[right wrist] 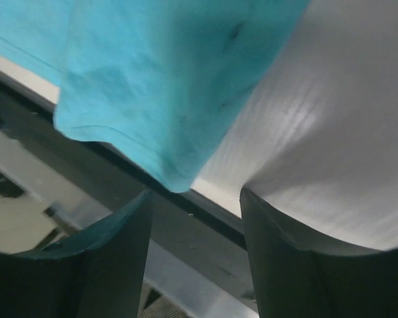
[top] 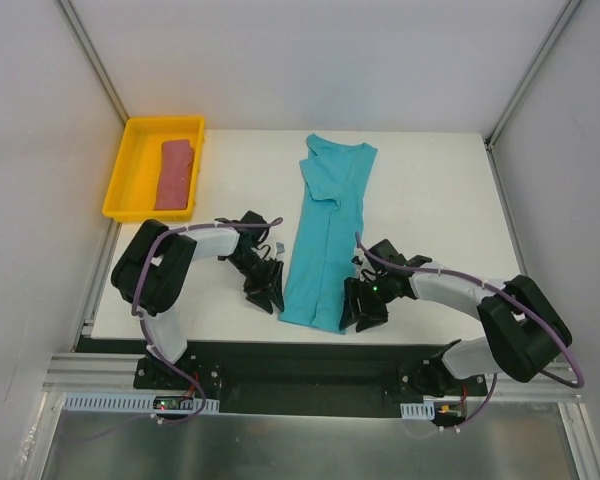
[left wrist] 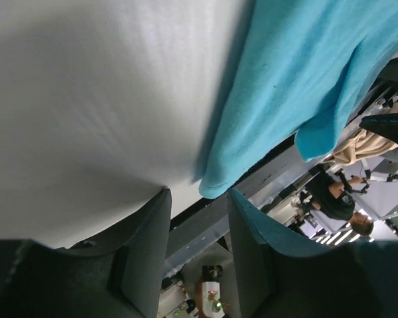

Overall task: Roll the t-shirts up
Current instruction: Roll the T-shirt to the center of the board.

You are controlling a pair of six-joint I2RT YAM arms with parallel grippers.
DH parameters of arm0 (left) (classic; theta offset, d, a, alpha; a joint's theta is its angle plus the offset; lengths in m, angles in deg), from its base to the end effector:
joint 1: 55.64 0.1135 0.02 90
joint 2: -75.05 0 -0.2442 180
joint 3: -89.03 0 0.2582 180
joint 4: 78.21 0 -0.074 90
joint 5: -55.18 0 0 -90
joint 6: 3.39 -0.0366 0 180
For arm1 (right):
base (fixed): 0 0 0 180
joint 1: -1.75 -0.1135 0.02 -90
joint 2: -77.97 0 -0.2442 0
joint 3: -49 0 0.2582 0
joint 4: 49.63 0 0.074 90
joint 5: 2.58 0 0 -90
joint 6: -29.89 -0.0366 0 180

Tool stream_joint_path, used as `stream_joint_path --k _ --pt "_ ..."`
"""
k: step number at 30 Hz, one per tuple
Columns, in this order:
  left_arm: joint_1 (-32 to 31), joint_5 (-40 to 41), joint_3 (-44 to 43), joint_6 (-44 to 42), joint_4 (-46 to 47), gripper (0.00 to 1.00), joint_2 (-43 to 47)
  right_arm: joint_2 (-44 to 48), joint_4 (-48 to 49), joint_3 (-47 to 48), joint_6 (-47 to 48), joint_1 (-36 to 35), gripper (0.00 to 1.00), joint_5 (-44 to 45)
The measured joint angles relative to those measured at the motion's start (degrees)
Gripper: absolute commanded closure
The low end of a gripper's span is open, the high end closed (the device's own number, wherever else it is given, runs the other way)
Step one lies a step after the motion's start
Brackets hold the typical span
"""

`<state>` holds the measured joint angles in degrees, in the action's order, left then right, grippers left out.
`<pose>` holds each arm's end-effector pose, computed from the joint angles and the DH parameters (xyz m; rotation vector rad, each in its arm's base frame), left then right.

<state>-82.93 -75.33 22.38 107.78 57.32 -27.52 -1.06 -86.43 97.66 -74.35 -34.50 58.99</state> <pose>0.2550 -0.1583 0.1000 -0.2373 -2.8043 1.0437 0.1812 0.1545 0.1248 -0.6890 2.7771 0.9008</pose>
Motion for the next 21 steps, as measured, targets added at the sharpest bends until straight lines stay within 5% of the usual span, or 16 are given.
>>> stream_joint_path --k 9,15,21 --pt "-2.78 -3.19 0.0 2.21 2.08 0.67 -2.84 -5.11 8.92 -0.46 -5.25 0.0 0.64 -3.82" --pt "-2.78 -4.37 -0.15 2.43 2.08 0.86 -4.35 -7.3 10.97 -0.52 -5.77 0.0 0.8 -5.07" --pt "-2.78 -4.46 -0.5 2.14 2.58 0.94 -4.37 -7.58 9.68 0.09 -4.02 0.0 0.98 -5.35"
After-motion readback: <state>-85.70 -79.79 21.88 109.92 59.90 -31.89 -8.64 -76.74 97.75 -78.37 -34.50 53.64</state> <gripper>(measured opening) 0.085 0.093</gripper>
